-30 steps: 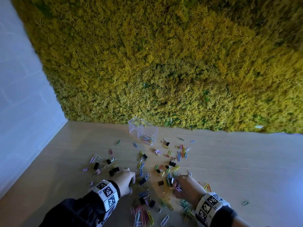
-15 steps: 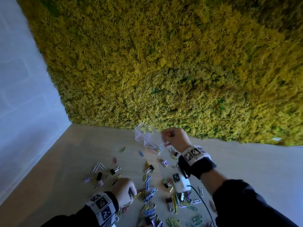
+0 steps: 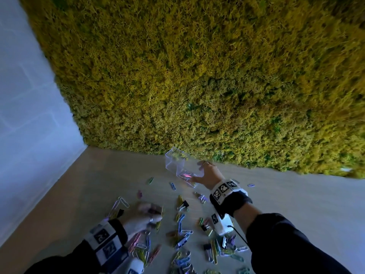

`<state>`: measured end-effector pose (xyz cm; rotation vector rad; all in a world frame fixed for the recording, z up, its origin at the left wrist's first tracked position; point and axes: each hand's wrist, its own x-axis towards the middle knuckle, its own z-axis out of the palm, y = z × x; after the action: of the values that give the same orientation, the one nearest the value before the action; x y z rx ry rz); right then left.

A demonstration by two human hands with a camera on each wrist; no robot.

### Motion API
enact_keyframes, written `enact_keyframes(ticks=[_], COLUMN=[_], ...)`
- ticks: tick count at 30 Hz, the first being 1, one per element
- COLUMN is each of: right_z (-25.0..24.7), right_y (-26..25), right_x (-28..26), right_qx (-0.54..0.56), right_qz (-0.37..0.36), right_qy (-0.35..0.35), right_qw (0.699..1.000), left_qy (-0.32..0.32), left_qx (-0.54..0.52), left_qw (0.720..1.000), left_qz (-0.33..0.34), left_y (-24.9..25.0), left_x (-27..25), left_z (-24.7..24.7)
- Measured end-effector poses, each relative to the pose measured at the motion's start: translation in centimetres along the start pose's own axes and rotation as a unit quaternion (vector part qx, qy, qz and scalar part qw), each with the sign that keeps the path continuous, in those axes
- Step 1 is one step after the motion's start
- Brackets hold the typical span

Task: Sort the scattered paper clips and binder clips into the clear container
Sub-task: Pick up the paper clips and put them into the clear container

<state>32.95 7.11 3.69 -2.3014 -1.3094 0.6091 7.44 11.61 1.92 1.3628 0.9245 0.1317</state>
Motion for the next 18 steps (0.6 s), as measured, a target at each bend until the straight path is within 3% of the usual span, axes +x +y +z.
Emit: enact_keyframes(ticks=[5, 10, 14, 16, 18], right_z=[0.1, -0.3, -0.8, -0.9, -0.8], right_y=[1.1, 1.9, 2.4, 2.4, 2.4], right_x=[-1.2, -2.4, -2.5, -2.4, -2.3], right_qx=[0.033, 0.062, 0.061, 0.048, 0.037], right_qz=[-0.058, -0.104, -0.113, -0.113, -0.112], right_qy=[0.006, -0.019, -0.043, -0.044, -0.041], right_qw=[0.998, 0.992, 0.991, 0.991, 0.992], left_qy=[-0.001, 0.004, 0.032, 0.055, 0.057], left_qx=[-0.158, -0.185, -0.007, 0.151, 0.232], left_qw=[0.987, 0.98, 0.987, 0.968, 0.948], left_qz=[0.018, 0.074, 0.158, 0.194, 0.213], left_y=[4.7, 8.6, 10.3, 10.3, 10.1], left_x=[1.5, 4.6, 6.4, 7.2, 7.7], left_z=[0.5, 2.4, 4.4, 4.8, 4.8])
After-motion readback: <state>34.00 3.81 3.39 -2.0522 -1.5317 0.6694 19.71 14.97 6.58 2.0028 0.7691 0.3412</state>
